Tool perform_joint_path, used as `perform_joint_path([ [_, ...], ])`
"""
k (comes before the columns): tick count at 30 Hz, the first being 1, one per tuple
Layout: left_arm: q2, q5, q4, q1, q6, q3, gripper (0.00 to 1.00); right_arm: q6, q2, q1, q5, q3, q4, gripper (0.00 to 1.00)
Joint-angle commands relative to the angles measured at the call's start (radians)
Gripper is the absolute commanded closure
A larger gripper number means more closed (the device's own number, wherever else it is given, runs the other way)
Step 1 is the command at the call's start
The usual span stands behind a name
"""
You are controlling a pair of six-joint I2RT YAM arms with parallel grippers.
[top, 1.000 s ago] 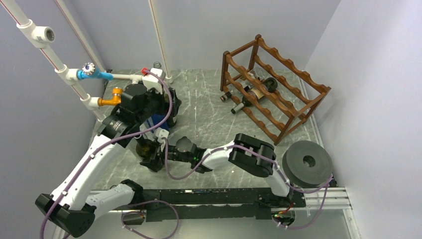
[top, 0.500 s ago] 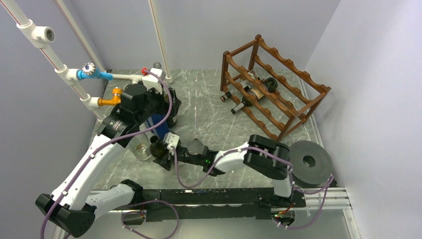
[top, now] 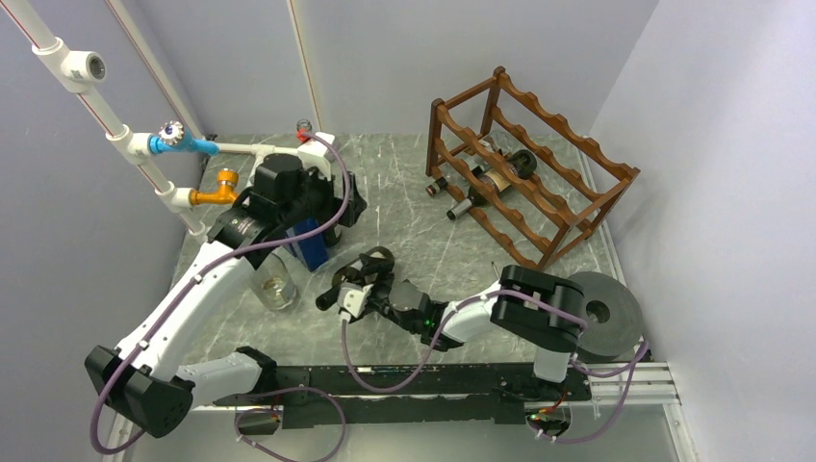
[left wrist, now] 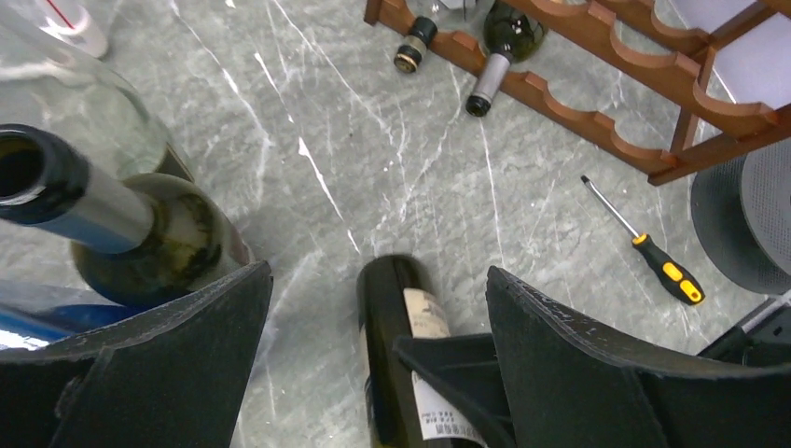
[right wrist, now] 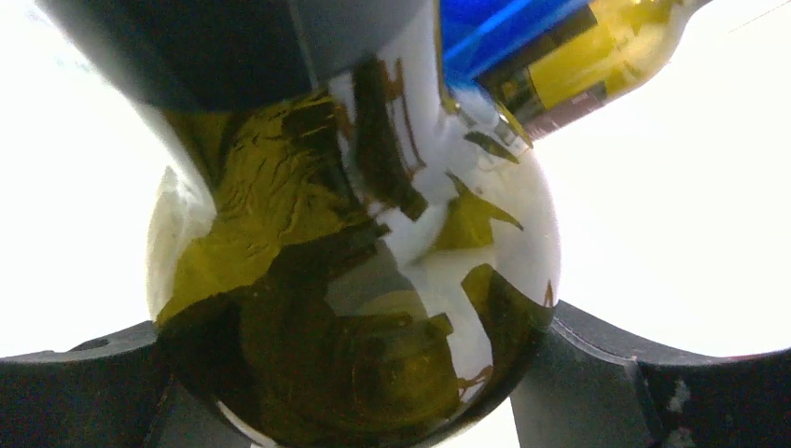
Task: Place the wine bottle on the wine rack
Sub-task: Pick up the wine bottle from the center of the board.
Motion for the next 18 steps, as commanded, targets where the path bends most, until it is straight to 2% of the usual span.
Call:
perform_joint_path([
  [1, 0.029, 0.048, -0.023, -0.033, -0.02, 0.066, 0.1, -0.107, -0.073, -0.041, 0.053, -0.068, 0.07, 1.0],
  [6, -0.012, 0.148, -0.065, -0.036, -0.119, -0.037, 0.14, -0.073, -0.19, -0.098, -0.024, -0.126, -0.034, 1.0],
  [10, -0.122, 0.213, -0.132, -0.033, -0.185, -0.158, 0.13, -0.065, -0.25, -0.13, -0.057, -0.178, -0.04, 1.0],
  [14, -0.192, 0.309, -0.212, -0.033, -0.223, -0.208, 0.16, -0.077, -0.284, -0.145, -0.069, -0.216, -0.037, 1.0],
  [18, -0.224, 0.333, -0.19, -0.033, -0.272, -0.263, 0.18, -0.087, -0.3, -0.165, -0.1, -0.23, -0.055, 1.0],
])
